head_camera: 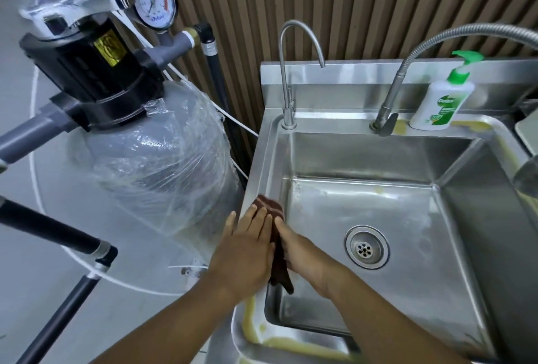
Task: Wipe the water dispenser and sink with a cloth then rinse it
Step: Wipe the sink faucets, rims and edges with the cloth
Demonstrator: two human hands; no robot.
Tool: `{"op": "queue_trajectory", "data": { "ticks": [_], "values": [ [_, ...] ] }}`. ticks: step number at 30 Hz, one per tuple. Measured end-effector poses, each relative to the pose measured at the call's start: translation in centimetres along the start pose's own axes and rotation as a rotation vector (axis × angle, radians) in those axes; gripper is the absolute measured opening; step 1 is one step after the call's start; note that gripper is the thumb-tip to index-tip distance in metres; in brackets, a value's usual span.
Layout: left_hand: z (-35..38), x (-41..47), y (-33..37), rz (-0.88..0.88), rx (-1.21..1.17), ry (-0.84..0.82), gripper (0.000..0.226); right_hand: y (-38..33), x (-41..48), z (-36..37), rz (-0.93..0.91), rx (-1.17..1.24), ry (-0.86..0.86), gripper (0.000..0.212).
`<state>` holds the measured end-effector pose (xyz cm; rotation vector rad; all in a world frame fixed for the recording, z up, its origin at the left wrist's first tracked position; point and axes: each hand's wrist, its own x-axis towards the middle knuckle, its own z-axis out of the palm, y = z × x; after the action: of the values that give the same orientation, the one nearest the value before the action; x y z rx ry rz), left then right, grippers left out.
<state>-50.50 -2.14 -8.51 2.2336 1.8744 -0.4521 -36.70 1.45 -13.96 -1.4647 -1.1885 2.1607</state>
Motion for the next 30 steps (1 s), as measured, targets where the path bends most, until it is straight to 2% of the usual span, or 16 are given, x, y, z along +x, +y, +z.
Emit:
{"op": "queue_trajectory", "data": {
  "ticks": [4, 10, 14, 19, 21, 23, 25, 27, 28, 30],
  "values": [
    [-0.6, 2.2, -0.1, -0.009, -0.061, -0.005, 0.061, -1.0, 1.4, -0.6, 0.01, 0.018, 0.033, 0.051],
    [-1.2, 9.1, -1.1, -0.016, -0.166, 0.001, 0.065, -5.3, 6.0, -2.7, -0.057, 0.067, 0.121, 0.057],
    [-2.5, 13.9, -1.7, -0.036, -0.141, 0.018, 0.071, -8.4, 9.0, -4.1, -0.124, 0.082, 0.163, 0.065],
    [-4.7, 17.8, -2.6, -0.073, -0.14, -0.021, 0.069, -11.6, 10.6, -5.2, -0.169, 0.152, 0.212, 0.046],
    [-5.1, 18.2, -2.7, -0.082, -0.141, -0.033, 0.07, -11.9, 10.9, -5.1, -0.184, 0.153, 0.23, 0.046],
    [-4.9, 18.1, -2.6, -0.102, -0.143, -0.034, 0.072, -11.6, 10.8, -4.4, -0.21, 0.085, 0.265, 0.057],
    [-4.4, 17.5, -2.6, -0.127, -0.168, -0.02, 0.075, -11.2, 10.3, -3.6, -0.25, 0.032, 0.288, 0.083],
    [-3.9, 16.5, -2.7, -0.134, -0.207, -0.015, 0.075, -10.7, 9.7, -3.0, -0.269, -0.016, 0.275, 0.097],
    [-3.7, 15.9, -2.8, -0.132, -0.228, -0.013, 0.074, -10.3, 9.4, -2.9, -0.267, -0.037, 0.266, 0.096],
    [-3.2, 14.5, -3.0, -0.137, -0.264, -0.003, 0.072, -9.4, 8.6, -2.9, -0.263, -0.046, 0.252, 0.076]
  ]
}}
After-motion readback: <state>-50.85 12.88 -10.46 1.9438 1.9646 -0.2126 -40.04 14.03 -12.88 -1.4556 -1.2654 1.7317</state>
